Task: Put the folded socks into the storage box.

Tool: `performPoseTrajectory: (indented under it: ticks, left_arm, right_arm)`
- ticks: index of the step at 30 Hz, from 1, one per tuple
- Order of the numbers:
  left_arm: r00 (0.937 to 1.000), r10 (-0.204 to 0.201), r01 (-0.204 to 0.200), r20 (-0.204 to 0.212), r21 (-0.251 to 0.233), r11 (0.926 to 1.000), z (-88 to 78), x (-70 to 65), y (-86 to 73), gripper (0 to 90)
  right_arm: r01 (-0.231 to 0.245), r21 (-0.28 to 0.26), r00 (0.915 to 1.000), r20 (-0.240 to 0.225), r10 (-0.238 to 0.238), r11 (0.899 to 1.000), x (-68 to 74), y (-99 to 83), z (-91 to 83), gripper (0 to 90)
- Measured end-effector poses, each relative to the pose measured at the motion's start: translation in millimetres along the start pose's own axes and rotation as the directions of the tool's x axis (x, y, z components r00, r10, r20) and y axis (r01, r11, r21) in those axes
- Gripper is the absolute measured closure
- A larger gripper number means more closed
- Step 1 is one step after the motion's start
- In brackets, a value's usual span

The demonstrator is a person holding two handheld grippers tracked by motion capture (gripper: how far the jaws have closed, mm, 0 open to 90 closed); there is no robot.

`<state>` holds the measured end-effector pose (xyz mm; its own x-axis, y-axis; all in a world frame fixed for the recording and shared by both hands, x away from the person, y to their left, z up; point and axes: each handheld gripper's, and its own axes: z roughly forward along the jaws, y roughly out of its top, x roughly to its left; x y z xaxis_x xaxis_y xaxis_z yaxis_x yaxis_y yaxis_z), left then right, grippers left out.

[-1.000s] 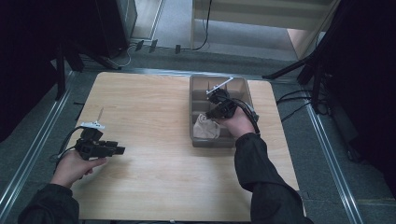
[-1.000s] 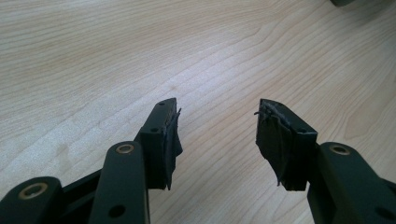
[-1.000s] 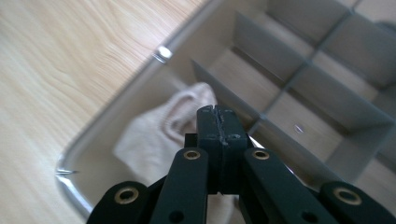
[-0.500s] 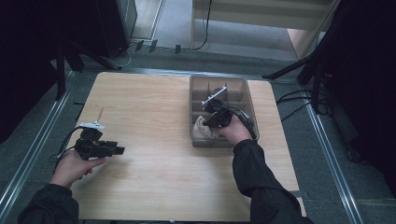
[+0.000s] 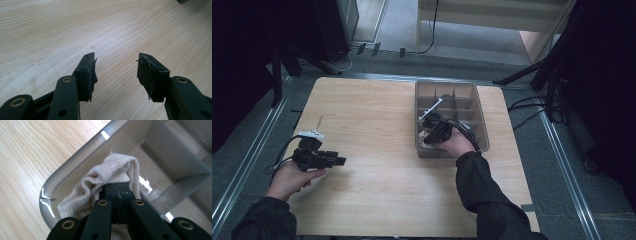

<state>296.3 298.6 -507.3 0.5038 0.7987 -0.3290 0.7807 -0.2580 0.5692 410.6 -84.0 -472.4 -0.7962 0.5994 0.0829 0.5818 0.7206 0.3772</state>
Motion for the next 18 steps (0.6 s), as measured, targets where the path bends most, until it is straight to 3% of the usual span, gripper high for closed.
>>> performPoseTrajectory:
  ticks: [9,18]
  left_arm:
    - [1.0000,0.003,-0.003,0.001,0.000,1.0000,0.0,-0.2,0.0,48.0]
    - [1.0000,0.008,-0.008,0.001,0.004,1.0000,1.2,-0.5,0.1,47.9]
  right_arm:
    - [0.020,0.026,0.9997,-0.012,-0.020,0.999,-0.7,-2.3,10.2,90.0]
    - [0.005,0.023,0.9997,-0.023,-0.005,1.000,-1.9,-2.8,10.4,90.0]
